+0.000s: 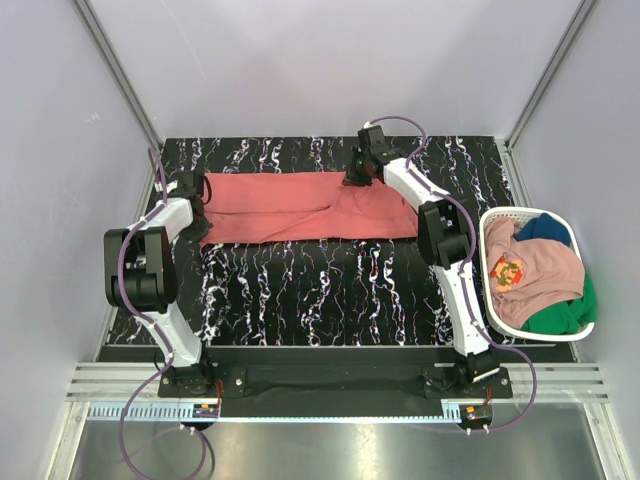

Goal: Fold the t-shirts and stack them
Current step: Fold the tshirt

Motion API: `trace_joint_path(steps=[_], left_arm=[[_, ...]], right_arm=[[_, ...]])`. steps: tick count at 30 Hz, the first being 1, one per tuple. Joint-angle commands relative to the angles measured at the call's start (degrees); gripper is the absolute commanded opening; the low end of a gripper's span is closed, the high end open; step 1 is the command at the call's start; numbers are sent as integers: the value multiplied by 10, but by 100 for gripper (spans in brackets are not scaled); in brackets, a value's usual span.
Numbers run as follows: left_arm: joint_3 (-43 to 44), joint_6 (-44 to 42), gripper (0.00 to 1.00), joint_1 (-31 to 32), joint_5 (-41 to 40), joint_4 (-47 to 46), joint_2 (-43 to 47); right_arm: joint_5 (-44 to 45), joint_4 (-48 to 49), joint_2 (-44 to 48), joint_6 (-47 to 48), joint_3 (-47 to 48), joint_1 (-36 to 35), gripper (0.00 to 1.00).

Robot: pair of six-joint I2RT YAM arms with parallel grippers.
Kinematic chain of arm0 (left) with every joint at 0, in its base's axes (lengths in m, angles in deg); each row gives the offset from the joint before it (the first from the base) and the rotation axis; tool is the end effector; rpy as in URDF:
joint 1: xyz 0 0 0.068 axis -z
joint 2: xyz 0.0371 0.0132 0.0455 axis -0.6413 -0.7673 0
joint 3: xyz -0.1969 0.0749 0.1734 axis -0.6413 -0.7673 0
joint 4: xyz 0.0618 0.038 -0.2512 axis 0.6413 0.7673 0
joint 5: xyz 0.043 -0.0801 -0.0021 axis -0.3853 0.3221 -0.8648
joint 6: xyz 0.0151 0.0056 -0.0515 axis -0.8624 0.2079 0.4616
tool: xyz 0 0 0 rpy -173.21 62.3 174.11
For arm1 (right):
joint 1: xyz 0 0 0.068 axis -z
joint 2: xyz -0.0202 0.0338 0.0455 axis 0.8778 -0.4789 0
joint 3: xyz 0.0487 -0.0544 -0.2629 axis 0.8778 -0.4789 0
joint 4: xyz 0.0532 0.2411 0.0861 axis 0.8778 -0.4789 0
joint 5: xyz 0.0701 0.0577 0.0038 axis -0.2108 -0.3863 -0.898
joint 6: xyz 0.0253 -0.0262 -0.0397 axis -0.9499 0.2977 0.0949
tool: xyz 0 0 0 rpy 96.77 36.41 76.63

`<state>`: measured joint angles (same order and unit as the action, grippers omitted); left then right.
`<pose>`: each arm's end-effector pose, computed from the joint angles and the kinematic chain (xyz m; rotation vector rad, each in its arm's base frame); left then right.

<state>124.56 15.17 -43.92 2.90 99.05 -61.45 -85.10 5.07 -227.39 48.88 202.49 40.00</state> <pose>0.3535 0.0373 0.1800 -0.9017 2.4799 0.3249 0.5173 0.2076 0.1733 0.1204 2.4402 0.5744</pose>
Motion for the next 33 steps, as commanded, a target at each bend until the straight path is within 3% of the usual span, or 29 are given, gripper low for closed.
trace_joint_path(steps=[1,2,3,6,10,12,13,15,19,26,33], left_arm=[[21,9,0,-3,-21,-4,13],[18,8,0,-3,-18,-10,15],[17,9,0,-4,-11,-11,15],[21,10,0,-4,-2,-8,8],[18,8,0,-4,5,-11,8],[19,5,0,-4,9,-12,8],[20,3,0,-5,11,-11,8],[22,0,0,-9,19,-11,10],[21,-7,0,-13,31,-12,13],[19,-36,0,-29,46,-22,14],[30,-46,0,-49,42,-14,18]], right_arm=[[10,12,-9,4,52,-3,0],[6,9,-10,5,57,-2,0],[3,7,-8,6,62,-3,10],[-29,3,14,21,45,-5,22],[-76,57,82,53,-65,-11,19],[-96,47,95,63,-74,-11,24],[-78,11,98,64,-65,-11,30],[-34,-27,116,51,-68,-10,32],[66,-102,174,0,-151,-6,25],[164,-127,214,-34,-282,12,13],[208,-140,227,-50,-352,49,12]])
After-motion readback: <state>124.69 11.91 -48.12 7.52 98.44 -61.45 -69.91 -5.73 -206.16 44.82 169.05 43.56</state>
